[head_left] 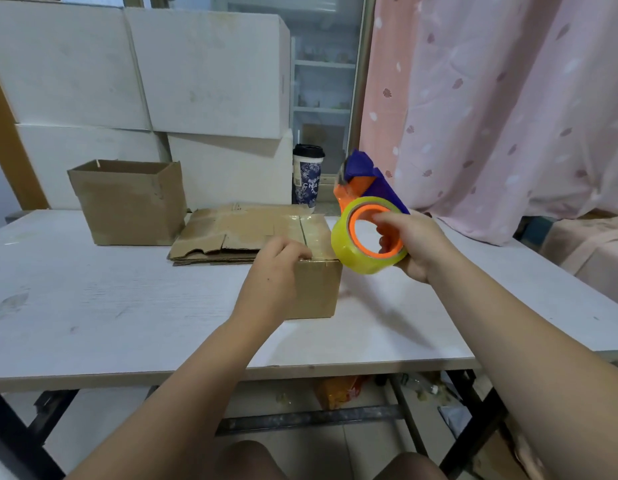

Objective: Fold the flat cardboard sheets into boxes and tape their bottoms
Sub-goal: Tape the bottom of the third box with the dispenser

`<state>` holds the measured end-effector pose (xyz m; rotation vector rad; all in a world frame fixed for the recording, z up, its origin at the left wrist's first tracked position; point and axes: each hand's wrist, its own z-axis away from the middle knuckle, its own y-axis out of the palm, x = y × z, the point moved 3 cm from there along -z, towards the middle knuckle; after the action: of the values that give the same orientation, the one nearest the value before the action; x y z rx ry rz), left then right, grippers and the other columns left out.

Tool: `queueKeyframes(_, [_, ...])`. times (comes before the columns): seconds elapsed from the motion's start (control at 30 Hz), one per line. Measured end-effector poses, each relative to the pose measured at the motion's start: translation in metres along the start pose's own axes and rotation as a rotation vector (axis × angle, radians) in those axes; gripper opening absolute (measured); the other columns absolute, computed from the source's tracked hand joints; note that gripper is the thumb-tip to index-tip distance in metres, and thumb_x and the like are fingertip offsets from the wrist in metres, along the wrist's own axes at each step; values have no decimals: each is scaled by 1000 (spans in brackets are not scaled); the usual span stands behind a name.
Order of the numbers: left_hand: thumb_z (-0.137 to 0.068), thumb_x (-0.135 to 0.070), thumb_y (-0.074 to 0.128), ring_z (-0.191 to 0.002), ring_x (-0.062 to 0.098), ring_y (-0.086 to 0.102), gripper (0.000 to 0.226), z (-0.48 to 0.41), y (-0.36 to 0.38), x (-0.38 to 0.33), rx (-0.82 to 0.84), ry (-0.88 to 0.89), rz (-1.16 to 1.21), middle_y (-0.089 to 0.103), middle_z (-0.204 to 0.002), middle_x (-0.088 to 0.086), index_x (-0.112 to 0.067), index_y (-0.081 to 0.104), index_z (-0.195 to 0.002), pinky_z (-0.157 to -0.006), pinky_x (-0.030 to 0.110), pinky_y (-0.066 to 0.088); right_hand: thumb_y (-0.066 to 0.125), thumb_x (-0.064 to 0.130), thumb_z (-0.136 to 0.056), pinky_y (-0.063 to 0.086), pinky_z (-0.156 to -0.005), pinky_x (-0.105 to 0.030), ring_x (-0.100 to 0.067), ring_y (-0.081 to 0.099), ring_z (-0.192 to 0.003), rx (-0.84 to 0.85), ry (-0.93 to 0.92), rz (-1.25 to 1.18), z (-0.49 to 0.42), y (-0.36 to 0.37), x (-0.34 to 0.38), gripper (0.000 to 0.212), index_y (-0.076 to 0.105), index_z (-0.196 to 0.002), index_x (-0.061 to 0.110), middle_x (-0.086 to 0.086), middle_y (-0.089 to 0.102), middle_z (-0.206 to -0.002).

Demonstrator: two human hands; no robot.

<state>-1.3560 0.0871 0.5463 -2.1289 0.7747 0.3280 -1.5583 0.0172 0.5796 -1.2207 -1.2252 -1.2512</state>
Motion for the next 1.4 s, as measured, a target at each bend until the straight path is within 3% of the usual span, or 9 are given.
queueKeyframes(0.17, [-84,13,42,-96,19,54,34,-16,-14,-6,139,-117,-43,59,-103,2,-9,65,-94,-82,29,43,73,19,-81,45,-59,-27,-14,51,-73,144,-196,54,3,22,17,26,64,-106,17,1,61,-78])
queueKeyframes(0.37, [-93,-5,41,-79,2,54,30,-30,-25,-5,237,-283,101,61,-86,-14,-24,61,-80,-60,11,39,60,55,-74,45,-66,-20,-7,56,-75,219,-372,118,9,41,34,28,65,-91,34,21,63,-67])
queueKeyframes(0.47, [-94,-25,51,-89,11,61,9,-31,-27,-4,181,-451,451,66,-96,-2,-26,59,-96,-78,26,50,53,59,-75,45,-63,-6,12,59,-82,223,-507,233,14,50,37,39,57,-107,38,22,65,-90])
queueKeyframes(0.57, [-86,-37,65,-102,19,63,36,-32,-27,-5,109,-562,798,66,-110,2,-24,53,-116,-95,44,48,54,65,-80,46,-72,-12,1,58,-96,190,-578,369,14,54,34,47,54,-116,35,11,61,-106])
queueKeyframes(0.67, [-84,-37,67,-102,22,64,33,-33,-25,-13,5,-598,967,71,-103,2,-19,61,-110,-97,46,47,50,60,-78,44,-69,-7,-4,54,-100,190,-603,466,15,58,32,58,49,-126,28,12,56,-110])
queueKeyframes(0.8, [-85,-35,64,-88,20,67,25,-35,-17,-21,-181,-704,1014,73,-88,4,-15,66,-100,-83,35,53,50,56,-79,40,-63,-1,13,52,-89,211,-642,468,25,58,35,51,47,-122,29,22,53,-101])
queueKeyframes(1.0, [-87,-23,62,-82,20,64,23,-36,-16,-23,-462,-771,996,68,-96,7,-14,60,-108,-63,25,46,54,56,-78,40,-64,-1,18,49,-91,205,-695,521,31,61,35,45,46,-116,34,27,51,-101])
queueKeyframes(1.23, [-86,-15,63,-88,26,67,9,-31,-18,-20,-505,-797,1001,69,-90,5,-21,62,-92,-81,44,56,57,56,-77,43,-65,-2,18,49,-92,188,-689,503,31,61,33,33,47,-105,44,30,52,-98])
queueKeyframes(1.4, [-89,-12,59,-73,16,68,5,-30,-16,-12,-403,-934,1208,70,-78,3,-15,61,-85,-70,33,57,54,54,-78,42,-65,-3,16,50,-90,172,-666,430,31,63,29,46,47,-117,32,25,52,-101])
